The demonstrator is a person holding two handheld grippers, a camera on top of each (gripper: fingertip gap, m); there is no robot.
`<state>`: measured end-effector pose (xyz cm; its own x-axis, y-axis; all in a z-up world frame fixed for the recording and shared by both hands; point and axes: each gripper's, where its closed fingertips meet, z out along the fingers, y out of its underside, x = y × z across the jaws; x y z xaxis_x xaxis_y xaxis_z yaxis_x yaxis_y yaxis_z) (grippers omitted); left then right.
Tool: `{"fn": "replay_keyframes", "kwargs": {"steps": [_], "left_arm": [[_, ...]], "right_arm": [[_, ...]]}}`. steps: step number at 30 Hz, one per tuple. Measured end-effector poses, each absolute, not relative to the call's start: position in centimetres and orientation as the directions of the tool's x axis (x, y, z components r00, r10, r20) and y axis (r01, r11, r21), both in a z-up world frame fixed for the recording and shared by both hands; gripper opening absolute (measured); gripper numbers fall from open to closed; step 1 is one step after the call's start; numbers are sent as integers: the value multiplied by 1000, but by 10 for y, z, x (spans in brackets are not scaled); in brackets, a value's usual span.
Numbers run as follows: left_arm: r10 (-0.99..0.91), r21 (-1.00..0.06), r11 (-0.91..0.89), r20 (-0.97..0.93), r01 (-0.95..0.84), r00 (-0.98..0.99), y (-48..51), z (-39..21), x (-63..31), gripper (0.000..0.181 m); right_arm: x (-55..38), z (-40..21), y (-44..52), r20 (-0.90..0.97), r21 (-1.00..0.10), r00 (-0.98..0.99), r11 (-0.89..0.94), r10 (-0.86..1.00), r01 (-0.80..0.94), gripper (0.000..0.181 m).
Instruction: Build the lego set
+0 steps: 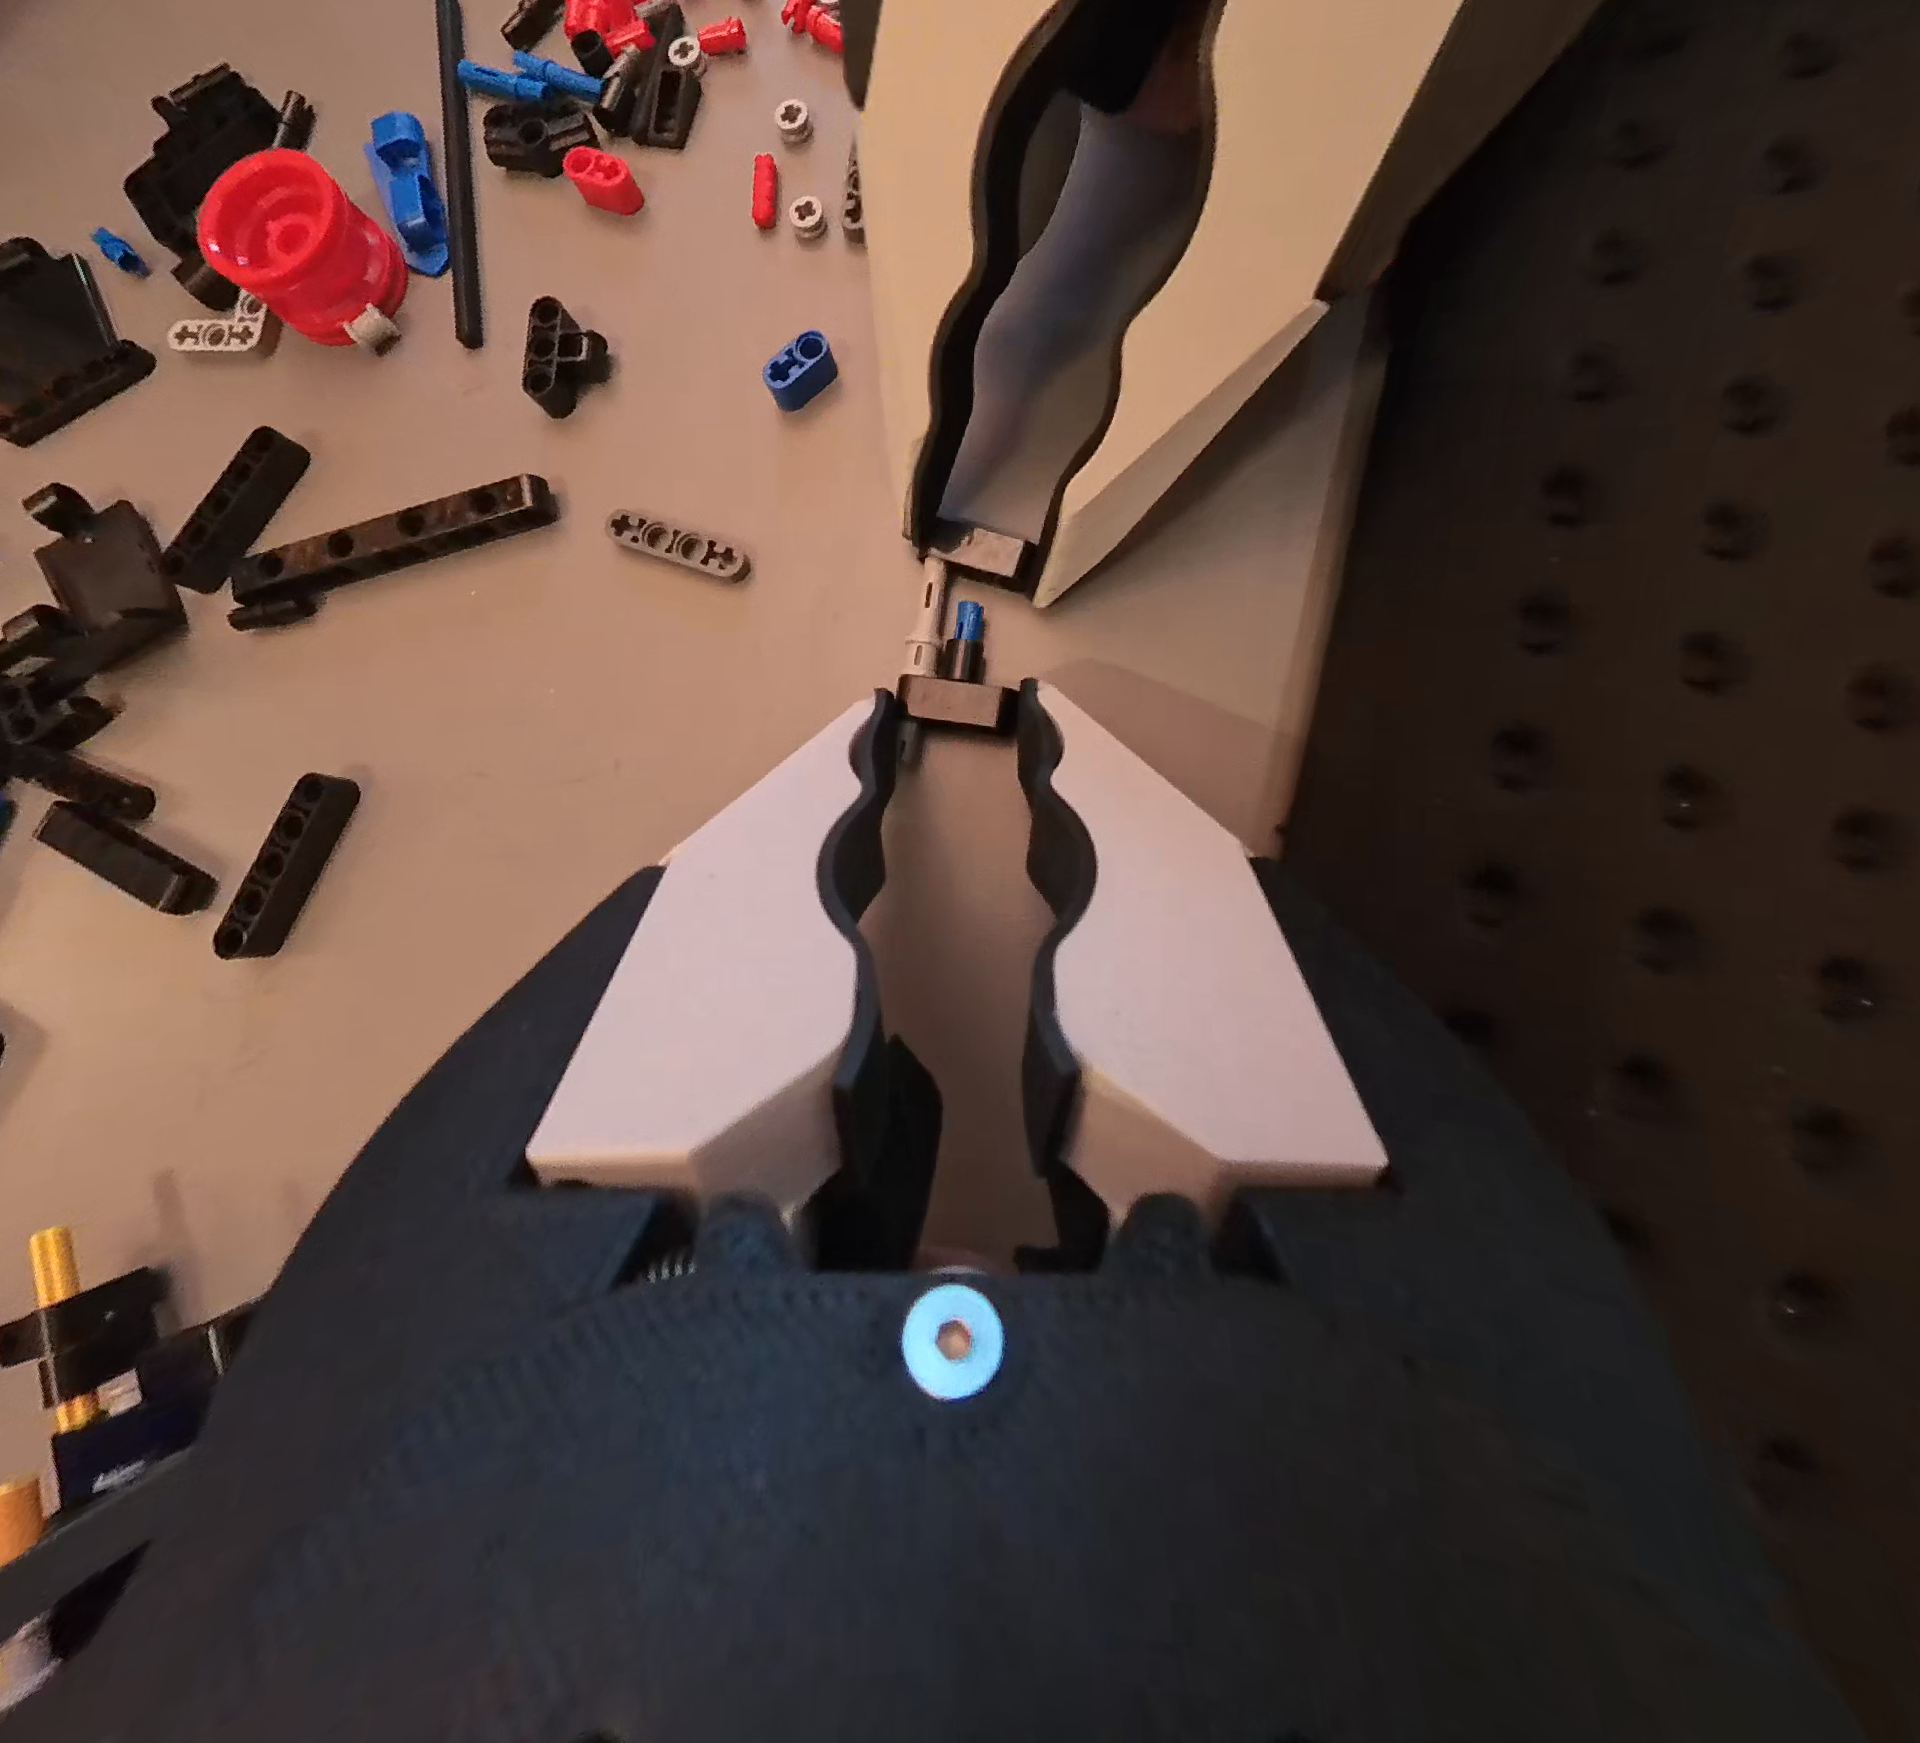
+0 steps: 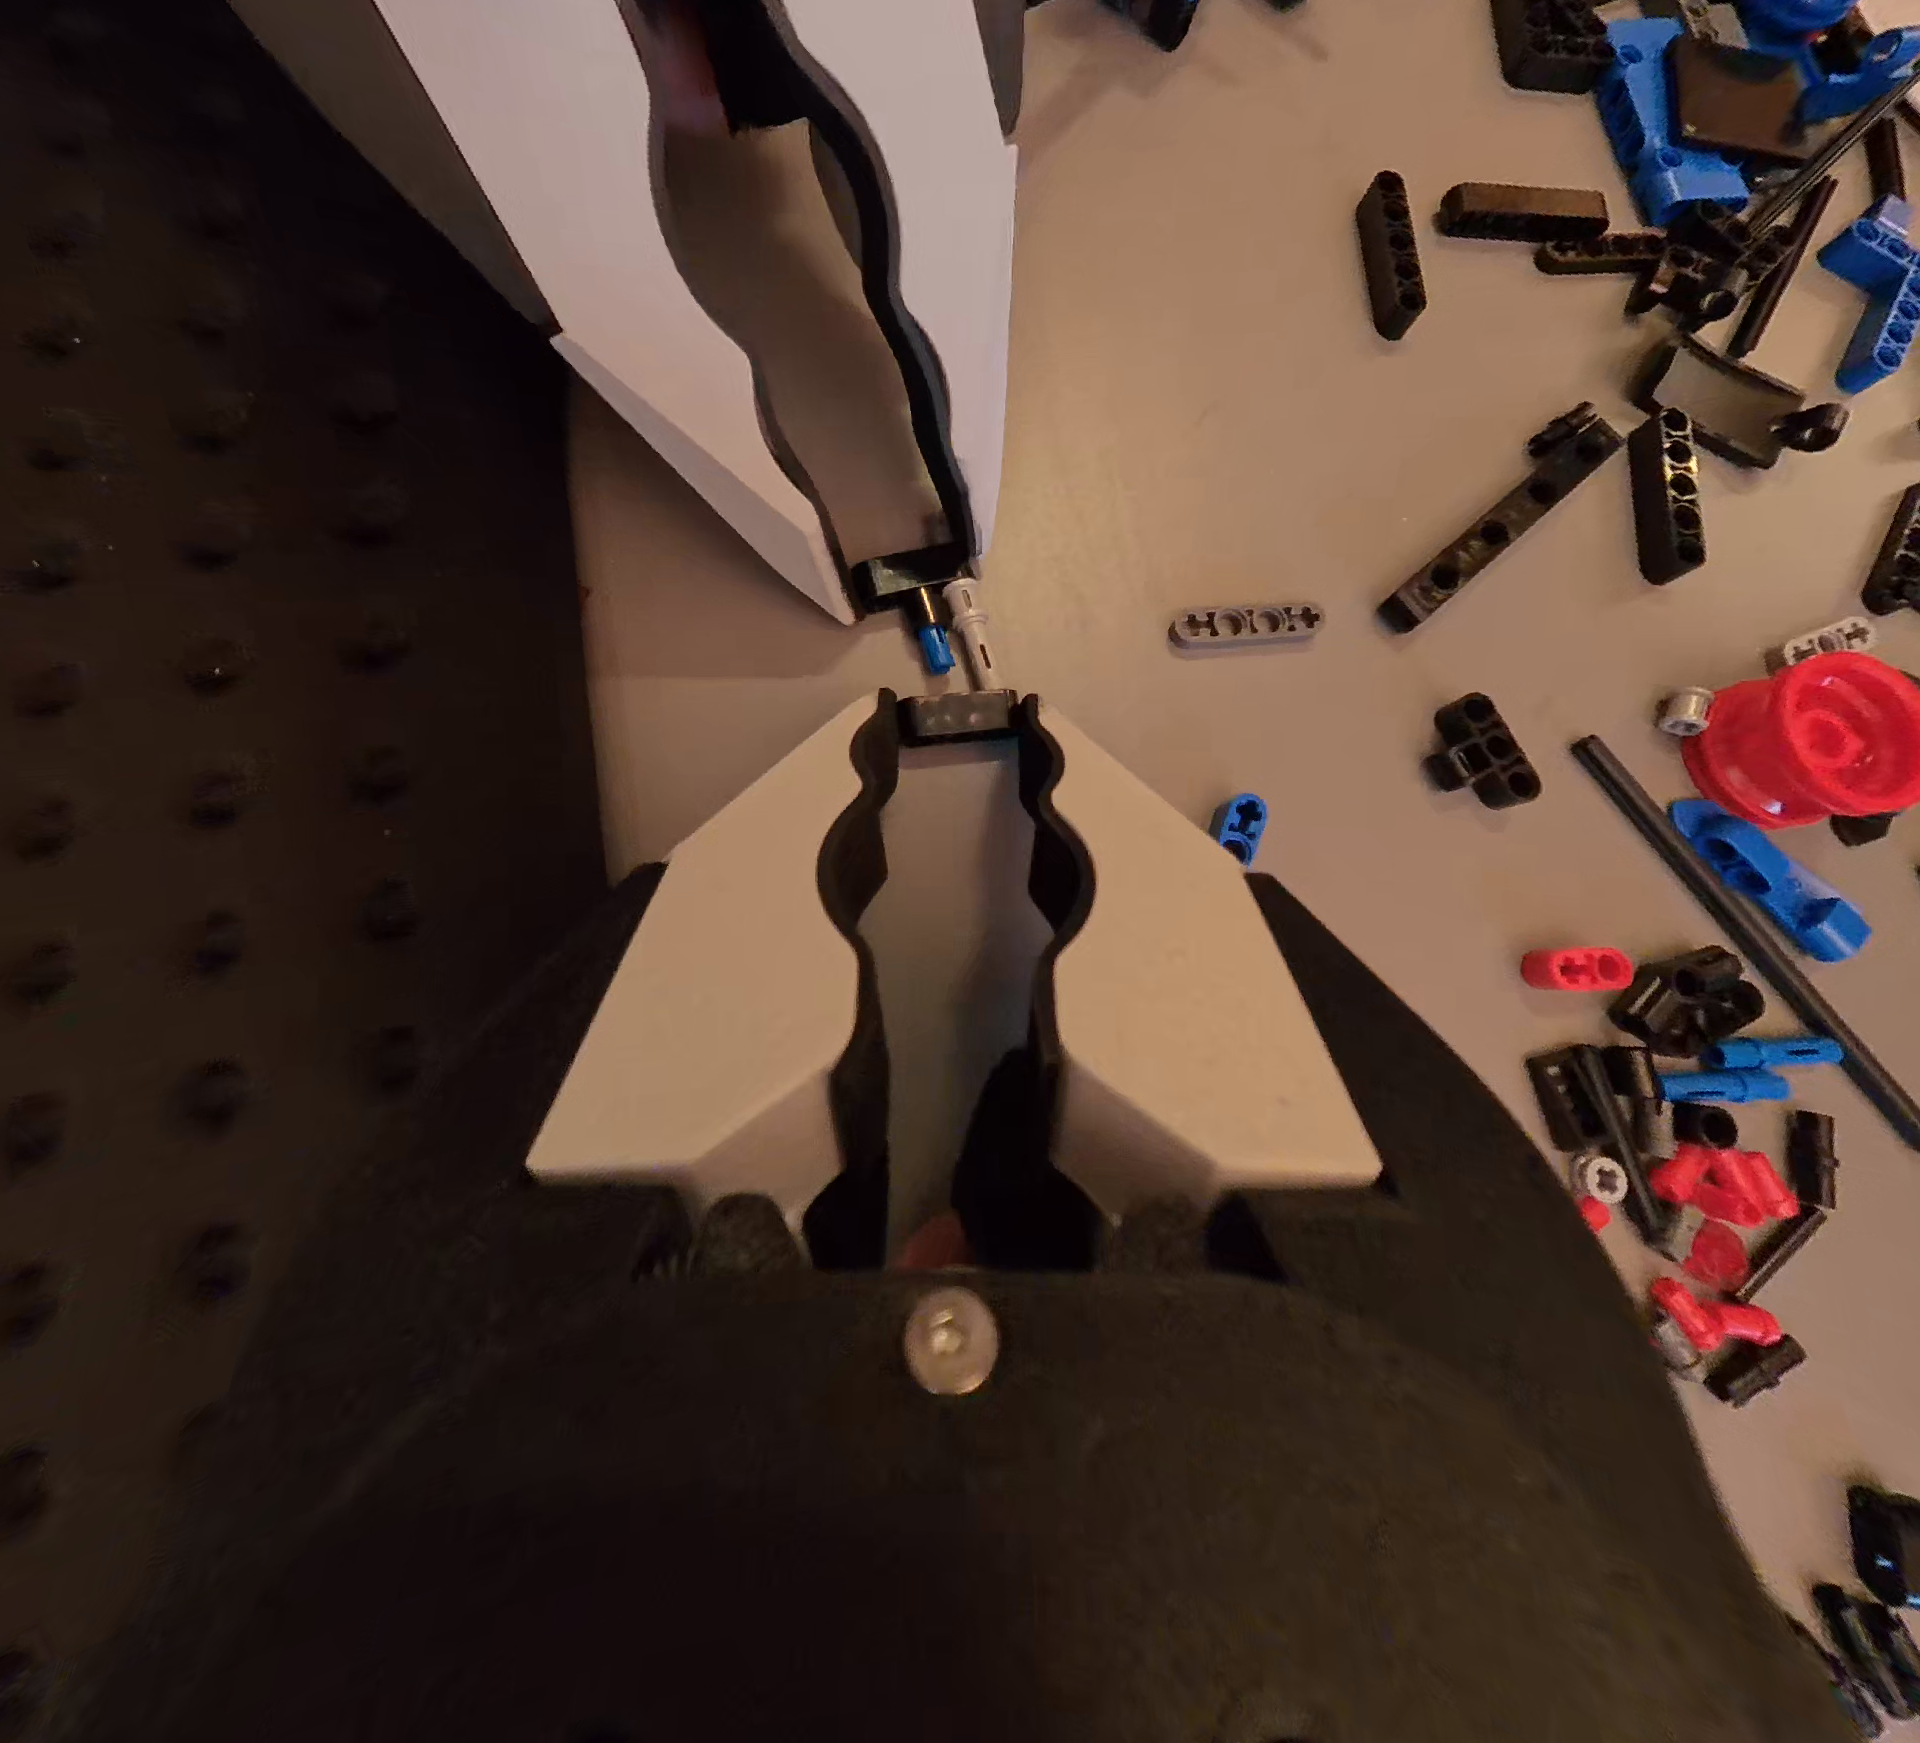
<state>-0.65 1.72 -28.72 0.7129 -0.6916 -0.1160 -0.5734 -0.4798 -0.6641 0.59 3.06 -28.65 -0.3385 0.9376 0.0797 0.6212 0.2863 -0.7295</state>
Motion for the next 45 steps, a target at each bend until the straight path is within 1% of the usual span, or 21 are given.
{"fn": "replay_keyframes", "kwargs": {"steps": [4, 8, 11, 21, 34, 40, 45], "left_arm": [[-693, -677, -470, -114, -566, 712, 17, -287, -7, 20], [-686, -692, -466, -111, -551, 719, 17, -287, -7, 20], [-686, -707, -475, -76, -524, 724, 17, -287, -8, 21], [-702, -723, -470, -41, -506, 711, 14, -287, -5, 21], [-709, -725, -460, -47, -512, 704, 15, -286, -5, 21], [-708, -723, -447, -74, -527, 703, 15, -286, -4, 21], [-709, -725, -451, -63, -520, 703, 15, -286, -4, 21]], "right_arm": [[5, -286, 31, 81, -731, -351, 295, 933, 615, 20], [5, -286, 30, 83, -733, -402, 329, 912, 596, 20], [5, -286, 29, 94, -734, -442, 362, 892, 575, 19], [7, -286, 23, 106, -735, -532, 427, 840, 526, 20], [4, -285, 23, 116, -733, -533, 434, 838, 523, 20], [2, -285, 22, 72, -733, -516, 396, 853, 553, 20], [0, -284, 19, 77, -733, -528, 407, 846, 545, 19]]}}
